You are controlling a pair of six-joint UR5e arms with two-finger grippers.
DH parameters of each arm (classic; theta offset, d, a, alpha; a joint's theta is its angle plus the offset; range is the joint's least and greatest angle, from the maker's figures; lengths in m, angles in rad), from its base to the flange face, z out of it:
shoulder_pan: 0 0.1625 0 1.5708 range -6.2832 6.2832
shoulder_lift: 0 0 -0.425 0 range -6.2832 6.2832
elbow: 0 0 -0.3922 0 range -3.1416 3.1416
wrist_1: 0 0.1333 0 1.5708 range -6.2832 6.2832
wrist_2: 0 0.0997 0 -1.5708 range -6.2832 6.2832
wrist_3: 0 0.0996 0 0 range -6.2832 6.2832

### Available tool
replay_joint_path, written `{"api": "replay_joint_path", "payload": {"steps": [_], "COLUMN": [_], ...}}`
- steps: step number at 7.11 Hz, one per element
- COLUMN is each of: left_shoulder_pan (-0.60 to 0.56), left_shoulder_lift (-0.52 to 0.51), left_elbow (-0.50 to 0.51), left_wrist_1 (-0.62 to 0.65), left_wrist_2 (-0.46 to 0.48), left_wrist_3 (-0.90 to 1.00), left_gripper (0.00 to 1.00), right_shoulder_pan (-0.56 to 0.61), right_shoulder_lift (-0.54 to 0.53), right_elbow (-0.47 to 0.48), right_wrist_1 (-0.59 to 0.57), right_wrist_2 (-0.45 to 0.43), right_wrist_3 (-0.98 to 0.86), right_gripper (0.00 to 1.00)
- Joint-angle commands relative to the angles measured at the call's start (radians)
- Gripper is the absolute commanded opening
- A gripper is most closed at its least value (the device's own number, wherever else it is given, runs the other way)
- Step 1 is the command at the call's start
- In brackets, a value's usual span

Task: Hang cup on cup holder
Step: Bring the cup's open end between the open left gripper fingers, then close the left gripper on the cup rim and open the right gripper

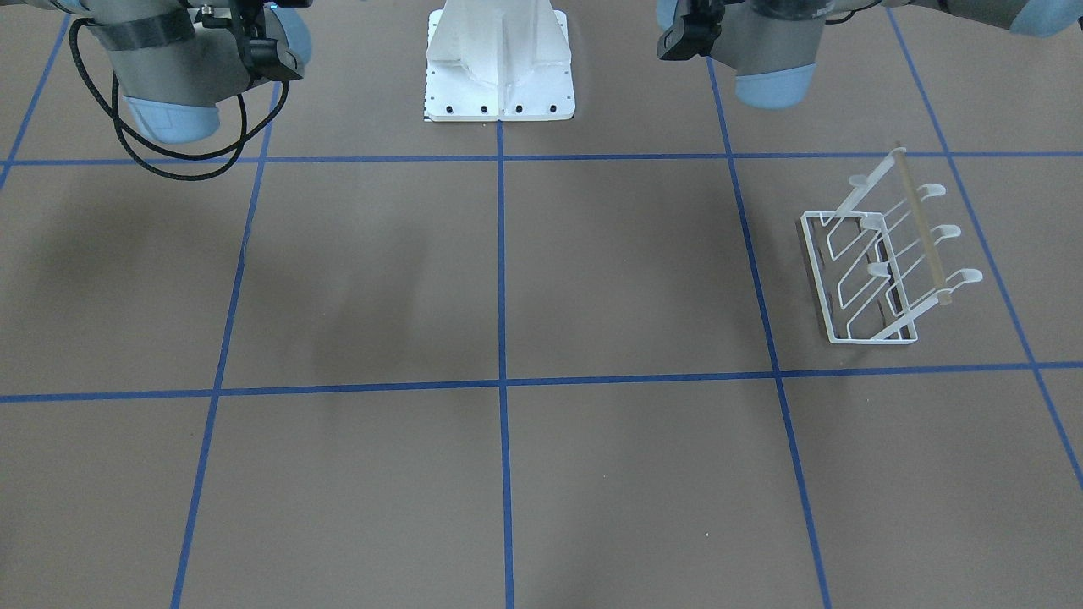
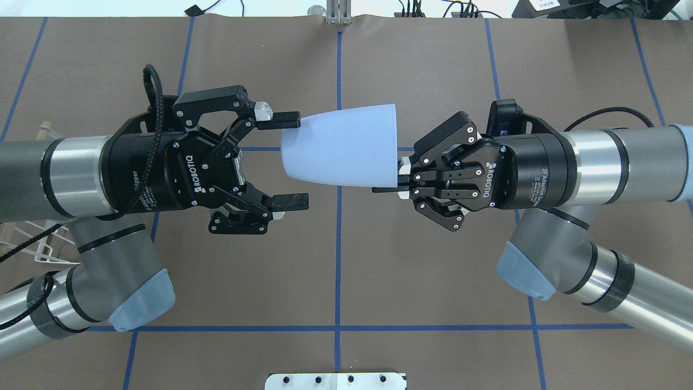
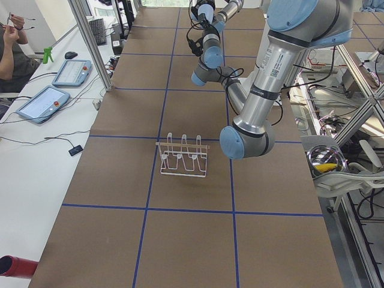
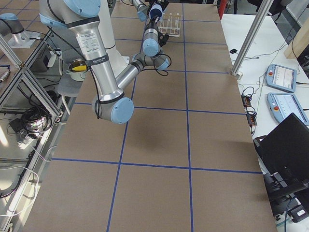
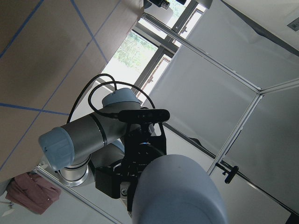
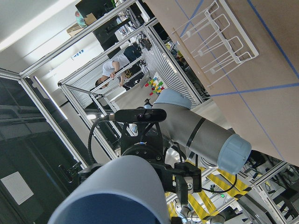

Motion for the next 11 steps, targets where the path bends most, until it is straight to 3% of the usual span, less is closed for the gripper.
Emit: {"api": "replay_joint_path", "payload": {"steps": [1,4,5,6,7,8,10,11], "left_shoulder_pan": [0.000,-0.002,0.000,0.000,-0.001,-0.002,-0.005,-0.006], "left_shoulder_lift": [-0.008,-0.009,-0.008,-0.009,-0.008,-0.008,-0.005,-0.005], "left_elbow": [0.000,0.005,0.003,0.003,0.003,0.002,0.000,0.000], "left_wrist_1": [0.001,0.005,0.008,0.011,0.014,0.017,0.015,0.015], "left_wrist_2": [0.002,0.034,0.034,0.034,0.034,0.034,0.034,0.034], "left_wrist_3": [0.001,0.007,0.005,0.002,0.001,0.007,0.011,0.011], "left_gripper": [0.93,0.90,0.84,0.58,0.05,0.00,0.00,0.00], "right_shoulder_pan": [-0.002,-0.004,-0.004,-0.004,-0.004,-0.004,0.005,0.012], "right_shoulder_lift": [0.000,0.003,0.004,0.006,0.006,0.011,0.015,0.015], "right_elbow": [-0.002,-0.002,-0.002,-0.002,-0.005,-0.034,-0.064,-0.068], "right_wrist_1": [-0.002,-0.002,-0.002,-0.002,-0.003,-0.006,-0.030,-0.049], "right_wrist_2": [0.000,0.000,0.000,0.000,-0.003,-0.011,-0.043,-0.043], "right_wrist_3": [0.000,0.000,0.000,-0.002,-0.031,-0.139,-0.195,-0.250], "right_gripper": [0.00,0.00,0.00,0.00,0.00,0.21,0.58,1.00]}}
